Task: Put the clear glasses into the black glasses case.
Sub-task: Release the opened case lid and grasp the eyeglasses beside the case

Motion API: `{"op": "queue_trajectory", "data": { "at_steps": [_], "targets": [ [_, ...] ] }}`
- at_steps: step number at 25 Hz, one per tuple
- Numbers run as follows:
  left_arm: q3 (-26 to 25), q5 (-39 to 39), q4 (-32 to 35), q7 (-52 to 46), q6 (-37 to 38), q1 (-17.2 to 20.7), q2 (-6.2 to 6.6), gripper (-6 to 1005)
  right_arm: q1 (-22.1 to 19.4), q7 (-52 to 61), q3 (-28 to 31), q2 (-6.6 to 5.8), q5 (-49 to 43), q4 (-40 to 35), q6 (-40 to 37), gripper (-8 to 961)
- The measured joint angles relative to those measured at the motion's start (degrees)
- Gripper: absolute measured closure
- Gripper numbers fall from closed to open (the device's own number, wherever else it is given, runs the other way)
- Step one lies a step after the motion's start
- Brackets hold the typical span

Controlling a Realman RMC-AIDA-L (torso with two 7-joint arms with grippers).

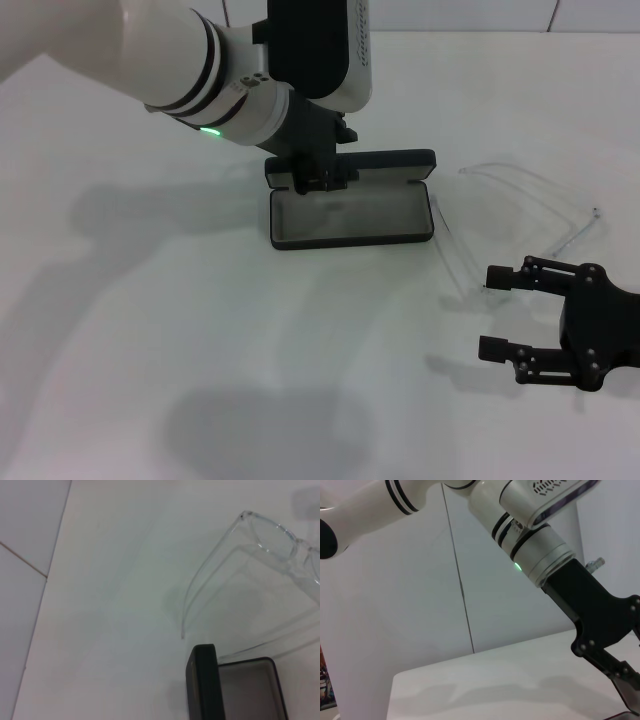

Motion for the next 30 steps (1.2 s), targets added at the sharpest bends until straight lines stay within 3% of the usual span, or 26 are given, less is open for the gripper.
{"op": "queue_trajectory", "data": {
  "at_steps": [4, 7, 13, 19, 28, 30],
  "targets": [
    [-1.70, -1.92, 0.75, -0.20, -0.15, 0.52, -0.02, 648, -0.21, 0.00, 0.00, 0.03, 0.00, 0.00, -0.21, 170],
    [-5.87, -7.71, 2.17, -0.18, 0.18, 1.77, 0.00, 621, -0.39, 0.00, 0.00, 0.01, 0.02, -0.01, -0.31, 170],
    [-18.78, -31.27, 2.41, 7.33, 5.43, 6.94, 0.31, 609, -0.51, 0.01, 0.00, -0.01, 0.16, 0.00, -0.47, 170],
    [-27.58, -52.21, -4.73, 19.52, 10.05, 13.03, 0.32, 596, -1.03, -0.65, 0.01, 0.07, 1.41, 0.01, -0.48, 170],
    [-29.47, -59.52, -14.90, 28.57, 18.11, 18.35, 0.12, 578, -0.85, 3.84, 2.04, -0.71, 1.64, -5.99, 0.25, 171],
    [-29.60, -60.18, -16.59, 30.93, 19.21, 20.81, 0.13, 494, -0.75, 8.37, 2.40, -1.19, 0.73, -10.21, 0.35, 177]
  ]
}}
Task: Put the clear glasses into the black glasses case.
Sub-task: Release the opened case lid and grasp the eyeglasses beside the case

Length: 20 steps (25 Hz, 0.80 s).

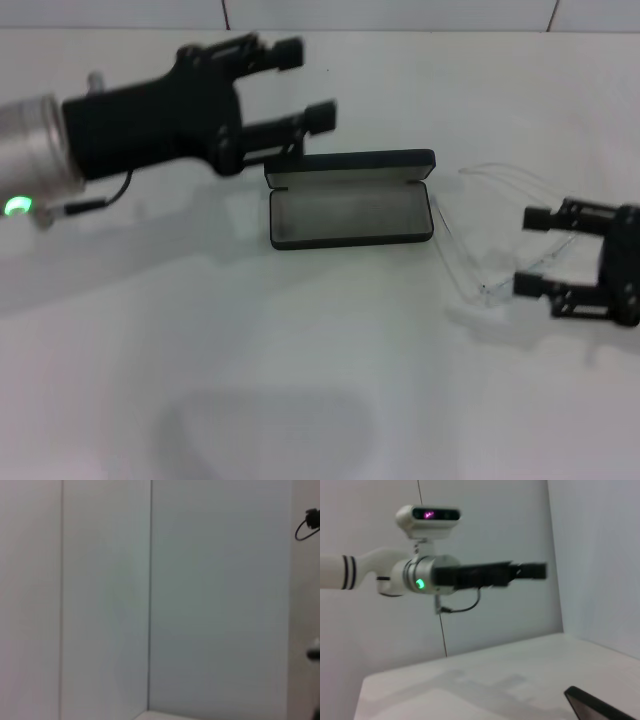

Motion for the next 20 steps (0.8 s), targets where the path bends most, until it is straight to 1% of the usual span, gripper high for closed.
{"op": "queue_trajectory", "data": {
  "at_steps": [2, 5, 7, 9, 11, 14, 16, 18, 20],
  "targets": [
    [-0.11, -0.54, -1.68, 2.41, 0.32, 2.33, 0.04, 410, 0.39, 5.70, 0.06, -0.90, -1.78, -5.99, -0.41, 184],
    [-0.17, -0.91, -3.31, 5.07, 0.47, 4.60, 0.07, 296, 1.98, 15.24, -0.17, -2.29, -6.89, -16.98, -0.96, 187],
    [-0.18, -0.98, -4.27, 5.76, 0.56, 5.05, 0.08, 223, 4.83, 23.52, -0.26, -3.36, -12.78, -24.81, -3.00, 187],
    [-0.43, -1.13, -5.98, 6.49, 0.61, 5.08, 0.08, 151, 9.04, 30.19, -0.07, -4.45, -17.97, -30.05, -6.28, 186],
    [-1.04, -1.89, -7.20, 6.95, 0.93, 5.07, 0.05, 136, 13.85, 35.14, -0.08, -5.07, -23.05, -33.95, -9.70, 186],
    [-1.63, -4.04, -8.74, 7.46, 2.11, 5.03, 0.17, 136, 20.08, 37.60, -0.55, -5.07, -31.17, -37.10, -12.83, 186],
    [-1.69, -4.48, -9.37, 7.66, 3.14, 4.70, 0.36, 137, 23.26, 37.44, -1.06, -4.56, -37.06, -38.44, -13.87, 186],
    [-1.72, -3.72, -9.34, 7.98, 4.15, 4.51, 0.49, 137, 24.97, 36.63, -2.21, -3.81, -41.47, -39.45, -13.98, 187],
    [-1.76, -2.63, -9.12, 9.07, 5.40, 4.67, 0.99, 137, 26.26, 36.20, -4.49, -3.38, -44.79, -40.00, -14.02, 187]
  ]
}}
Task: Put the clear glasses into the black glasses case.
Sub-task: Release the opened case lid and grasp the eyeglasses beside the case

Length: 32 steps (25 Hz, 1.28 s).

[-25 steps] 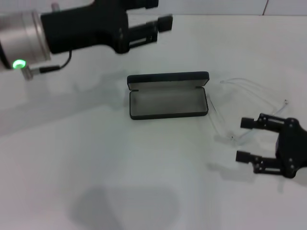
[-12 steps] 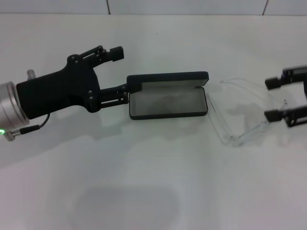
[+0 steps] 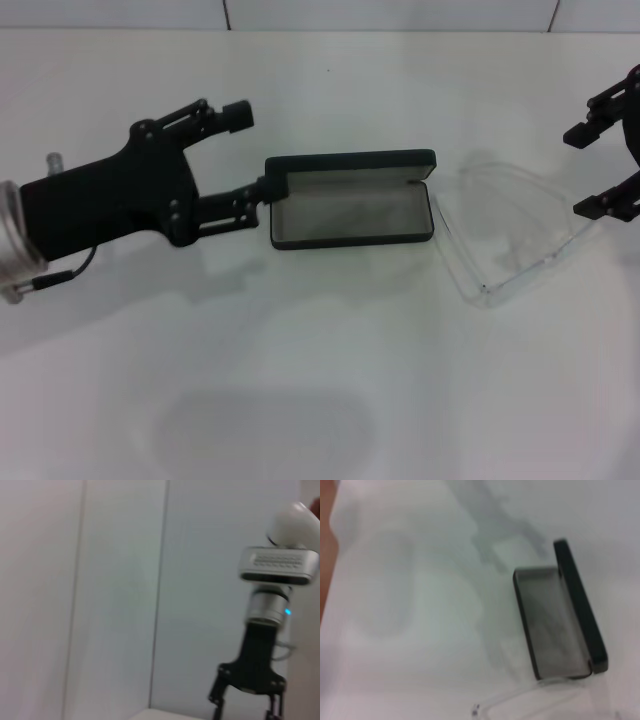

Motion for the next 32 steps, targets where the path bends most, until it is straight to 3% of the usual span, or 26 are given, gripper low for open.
{"op": "queue_trajectory", "data": {
  "at_steps": [10, 17, 32],
  "targets": [
    [0.07, 9.44, 0.85, -4.01, 6.64, -2.06, 3.69, 138, 5.59, -0.24, -9.29, 1.98, -7.20, 3.50, 0.86, 187],
    [-0.08, 11.02, 0.47, -4.45, 6.99, -3.68, 3.72, 140, 8.27, -2.04, -10.35, 4.18, -12.47, 9.95, 2.56, 188],
    [-0.72, 11.13, 0.46, -4.75, 6.66, -4.94, 3.46, 147, 6.85, -6.17, -13.56, 4.57, -14.60, 15.70, 8.27, 193]
  ]
}}
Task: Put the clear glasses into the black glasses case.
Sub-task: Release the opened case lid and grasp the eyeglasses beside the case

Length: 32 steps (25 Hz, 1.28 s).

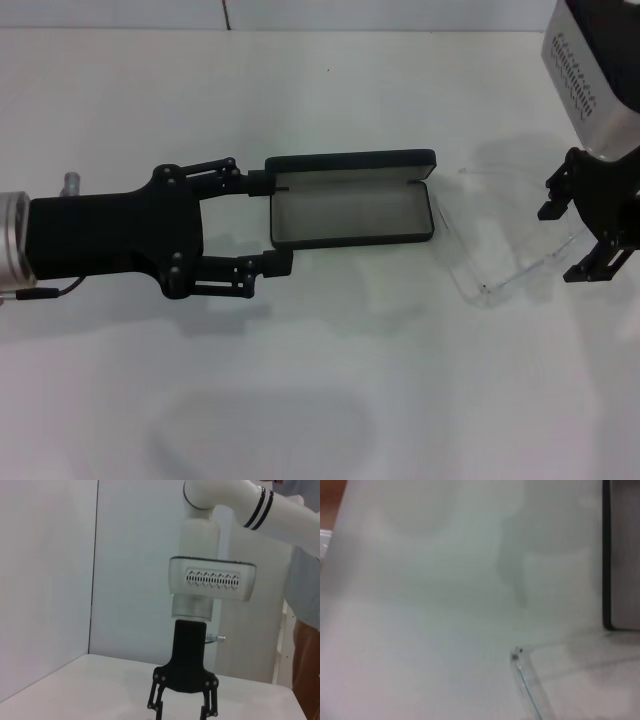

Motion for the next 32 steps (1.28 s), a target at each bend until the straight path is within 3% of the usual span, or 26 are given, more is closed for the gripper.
{"op": "queue_trajectory", "data": {
  "at_steps": [16, 26, 32],
  "targets": [
    [-1.40, 0.09, -0.09, 0.29, -0.27, -0.93, -0.57, 154, 0.41, -5.39, -2.71, 0.61, 0.49, 10.72, 10.98, 206],
    [-2.27, 0.25, -0.22, 0.39, -0.94, -1.22, -0.77, 158, -0.36, -6.30, -8.84, 0.52, 0.59, 10.97, 15.86, 215],
    [-2.80, 0.26, -0.21, 0.39, -1.51, -1.44, -0.81, 160, -0.87, -6.35, -9.08, 0.40, 0.52, 10.28, 16.26, 393]
  ]
}}
